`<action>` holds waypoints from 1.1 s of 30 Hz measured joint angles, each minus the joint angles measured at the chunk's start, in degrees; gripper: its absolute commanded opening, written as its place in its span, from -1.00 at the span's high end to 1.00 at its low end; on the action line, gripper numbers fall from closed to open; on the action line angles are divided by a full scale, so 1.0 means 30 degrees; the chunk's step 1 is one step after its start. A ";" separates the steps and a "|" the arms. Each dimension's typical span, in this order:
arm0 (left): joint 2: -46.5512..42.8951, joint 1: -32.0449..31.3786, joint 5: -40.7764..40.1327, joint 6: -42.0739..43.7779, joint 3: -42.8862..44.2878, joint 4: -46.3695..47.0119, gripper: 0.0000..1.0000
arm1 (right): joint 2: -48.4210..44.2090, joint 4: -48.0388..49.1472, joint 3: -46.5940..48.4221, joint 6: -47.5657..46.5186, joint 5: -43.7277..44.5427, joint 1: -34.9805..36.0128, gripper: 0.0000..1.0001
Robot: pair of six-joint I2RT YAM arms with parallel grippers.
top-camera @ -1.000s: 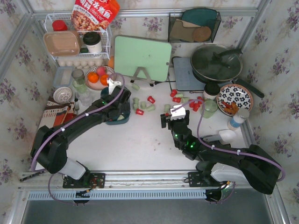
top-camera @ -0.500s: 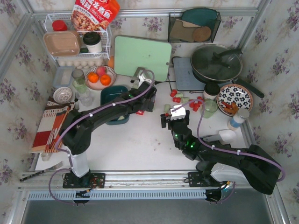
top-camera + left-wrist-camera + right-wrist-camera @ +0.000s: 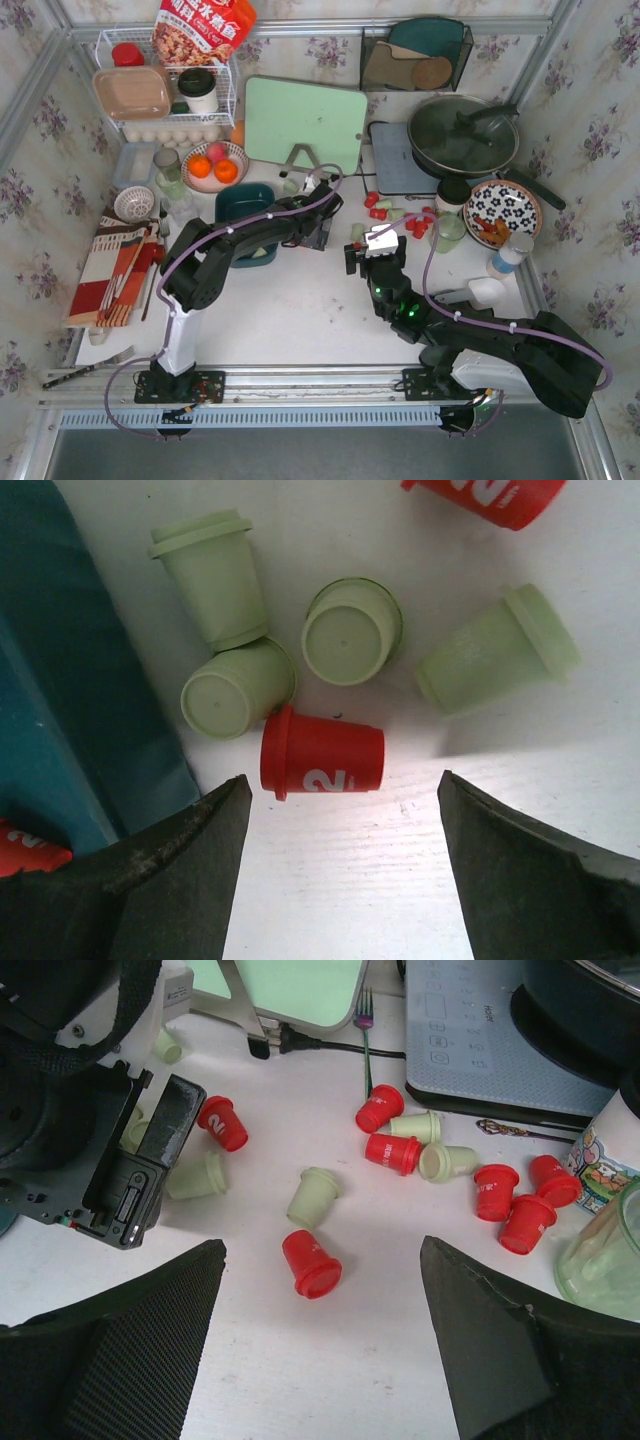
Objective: Mix the coffee capsules in the storage basket
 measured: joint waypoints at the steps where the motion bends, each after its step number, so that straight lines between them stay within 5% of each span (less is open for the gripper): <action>1: 0.0138 0.0073 -0.0007 -0.0007 0.0007 0.0000 -0.55 | 0.0000 -0.0044 0.0000 0.0000 -0.0007 0.0000 -0.73; 5: 0.0481 0.0109 -0.0051 -0.0007 0.0073 0.0007 -0.47 | 0.0044 -0.0073 0.0000 0.0000 -0.0007 0.0000 -0.73; 12: 0.1064 0.0415 -0.0073 0.0211 0.0401 0.0262 0.31 | 0.0124 -0.0138 0.0007 0.0007 -0.0015 0.0000 -0.73; 18: 0.0488 0.0335 0.0153 0.0284 -0.0044 0.0328 0.30 | 0.0240 -0.0197 0.0015 0.0007 -0.0029 0.0000 -0.73; 24: -0.3257 0.0255 0.0262 0.0066 -0.1807 0.0612 0.24 | 0.0306 -0.0226 0.0058 0.0051 -0.0080 0.0000 -0.73; 33: -0.6980 0.0991 -0.2951 -0.0160 -0.4728 0.1129 0.07 | 0.0335 -0.0342 0.0175 0.0197 -0.0146 0.0000 -0.73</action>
